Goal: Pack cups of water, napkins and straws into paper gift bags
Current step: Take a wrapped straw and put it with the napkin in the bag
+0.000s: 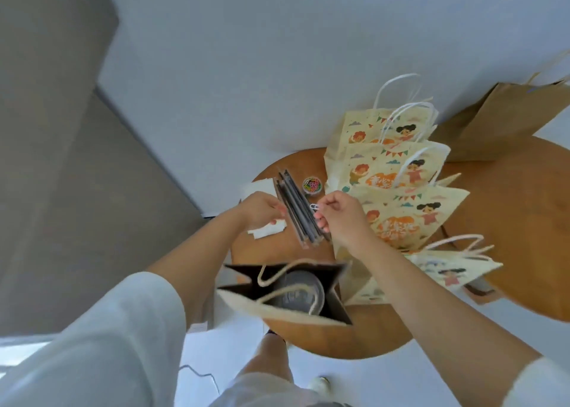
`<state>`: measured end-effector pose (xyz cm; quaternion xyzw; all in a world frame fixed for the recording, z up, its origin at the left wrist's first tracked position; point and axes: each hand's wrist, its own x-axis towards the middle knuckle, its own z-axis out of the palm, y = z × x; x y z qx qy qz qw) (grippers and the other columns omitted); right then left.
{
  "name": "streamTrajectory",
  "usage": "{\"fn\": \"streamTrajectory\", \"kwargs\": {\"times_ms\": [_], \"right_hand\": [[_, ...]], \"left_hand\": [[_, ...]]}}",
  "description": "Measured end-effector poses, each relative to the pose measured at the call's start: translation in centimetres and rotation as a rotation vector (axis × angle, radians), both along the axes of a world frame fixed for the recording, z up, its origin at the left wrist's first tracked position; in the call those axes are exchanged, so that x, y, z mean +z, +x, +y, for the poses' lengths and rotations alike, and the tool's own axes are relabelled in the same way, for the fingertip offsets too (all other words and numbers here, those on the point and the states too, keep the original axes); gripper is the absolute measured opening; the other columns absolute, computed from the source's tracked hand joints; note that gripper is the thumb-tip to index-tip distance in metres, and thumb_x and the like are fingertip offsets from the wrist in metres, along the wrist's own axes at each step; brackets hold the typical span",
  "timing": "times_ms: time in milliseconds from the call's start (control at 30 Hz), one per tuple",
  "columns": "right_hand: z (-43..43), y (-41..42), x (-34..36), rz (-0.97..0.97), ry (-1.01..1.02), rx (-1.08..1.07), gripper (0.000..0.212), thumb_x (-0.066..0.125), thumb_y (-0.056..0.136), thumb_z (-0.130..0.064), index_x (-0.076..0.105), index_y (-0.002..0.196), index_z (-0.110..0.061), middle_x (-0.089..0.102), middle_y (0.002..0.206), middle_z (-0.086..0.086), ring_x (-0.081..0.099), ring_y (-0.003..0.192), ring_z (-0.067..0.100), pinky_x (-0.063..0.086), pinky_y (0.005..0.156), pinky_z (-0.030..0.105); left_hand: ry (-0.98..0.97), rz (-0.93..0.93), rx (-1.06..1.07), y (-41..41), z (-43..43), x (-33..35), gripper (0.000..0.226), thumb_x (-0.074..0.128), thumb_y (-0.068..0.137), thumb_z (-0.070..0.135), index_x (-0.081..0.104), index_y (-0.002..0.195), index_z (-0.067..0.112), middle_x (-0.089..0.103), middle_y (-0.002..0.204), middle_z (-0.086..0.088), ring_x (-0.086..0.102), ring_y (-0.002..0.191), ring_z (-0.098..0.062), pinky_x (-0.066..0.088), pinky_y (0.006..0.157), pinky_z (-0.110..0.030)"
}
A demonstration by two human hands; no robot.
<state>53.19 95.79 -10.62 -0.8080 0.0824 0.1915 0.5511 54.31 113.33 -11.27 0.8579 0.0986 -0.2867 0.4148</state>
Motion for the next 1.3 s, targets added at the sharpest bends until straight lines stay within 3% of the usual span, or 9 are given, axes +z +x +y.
{"fn": "streamTrajectory", "kwargs": {"times_ms": [233,367,467,667,767,933,1000,1100,1300], "right_hand": [[-0.3,-8.1,1.6,-0.186,-0.043,0.041,0.017,0.042,0.097,-0.007,0.056,0.093,-0.014,0.06,0.076,0.0,0.058,0.071,0.016,0.05,0.069,0.031],[-1.6,-11.1,1.5,-0.253,-0.144,0.022,0.014,0.041,0.097,-0.006,0.054,0.093,-0.013,0.059,0.085,0.003,0.058,0.083,0.021,0.049,0.078,0.034],[-2.6,-12.7,1.3,-0.217,-0.16,0.004,0.016,0.042,0.096,-0.006,0.054,0.09,-0.015,0.06,0.089,0.008,0.058,0.085,0.024,0.05,0.078,0.037],[-2.8,-14.2,1.2,-0.138,-0.116,0.017,0.02,0.043,0.096,-0.006,0.055,0.085,-0.018,0.059,0.078,0.001,0.056,0.074,0.018,0.05,0.073,0.036],[-2.3,-14.3,1.6,-0.111,-0.08,0.007,0.022,0.043,0.096,-0.006,0.055,0.083,-0.018,0.059,0.074,0.001,0.054,0.067,0.014,0.048,0.066,0.029],[-1.8,-14.6,1.5,-0.13,-0.119,-0.025,0.018,0.045,0.095,-0.007,0.057,0.085,-0.015,0.06,0.073,0.0,0.055,0.068,0.012,0.047,0.067,0.026],[-1.8,-15.4,1.2,-0.174,-0.148,-0.085,0.016,0.047,0.095,-0.007,0.058,0.087,-0.013,0.061,0.075,0.0,0.057,0.072,0.013,0.047,0.068,0.025],[-1.8,-17.4,0.5,-0.249,-0.192,-0.136,0.014,0.049,0.093,-0.006,0.059,0.085,-0.012,0.06,0.074,0.002,0.057,0.071,0.014,0.043,0.061,0.017],[-0.6,-19.1,-0.8,-0.38,-0.331,0.121,0.009,0.053,0.092,-0.006,0.061,0.088,-0.008,0.05,0.068,-0.016,0.049,0.064,-0.002,0.039,0.058,0.006]], "left_hand": [[0.12,-0.103,-0.001,-9.6,1.0,2.9,0.032,0.046,0.093,0.004,0.063,0.12,0.009,0.063,0.124,-0.006,0.055,0.12,-0.021,0.039,0.107,-0.032],[0.282,-0.102,-0.208,-13.1,0.9,3.3,0.061,0.056,0.085,0.007,0.039,0.143,0.02,0.046,0.143,-0.002,0.04,0.133,-0.023,0.034,0.111,-0.037],[0.446,-0.242,-0.365,-14.5,0.5,3.0,0.075,0.067,0.078,0.017,0.033,0.144,0.022,0.048,0.136,-0.005,0.041,0.127,-0.025,0.034,0.106,-0.037],[0.498,-0.391,-0.495,-14.0,0.8,1.9,0.055,0.067,0.08,0.014,0.047,0.13,0.023,0.058,0.119,-0.001,0.05,0.112,-0.021,0.039,0.094,-0.032],[0.445,-0.307,-0.546,-13.6,1.0,2.7,0.059,0.063,0.079,0.003,0.046,0.131,0.025,0.058,0.12,-0.003,0.051,0.108,-0.02,0.044,0.087,-0.029],[0.465,-0.25,-0.624,-13.8,1.5,3.2,0.102,0.081,0.07,0.026,0.017,0.15,0.021,0.041,0.144,-0.004,0.039,0.13,-0.025,0.035,0.107,-0.035],[0.449,-0.378,-0.54,-14.1,0.8,2.0,0.091,0.081,0.069,0.038,0.032,0.144,0.022,0.051,0.136,-0.001,0.044,0.126,-0.024,0.031,0.108,-0.036],[0.364,-0.543,-0.341,-14.0,-0.2,-0.1,0.04,0.073,0.076,0.041,0.057,0.111,0.031,0.061,0.102,0.008,0.054,0.105,-0.018,0.037,0.094,-0.031],[0.392,-0.457,-0.276,-13.8,-1.1,-1.0,0.015,0.056,0.091,0.038,0.065,0.101,0.031,0.045,0.09,0.009,0.048,0.101,-0.017,0.025,0.106,-0.04]]}}
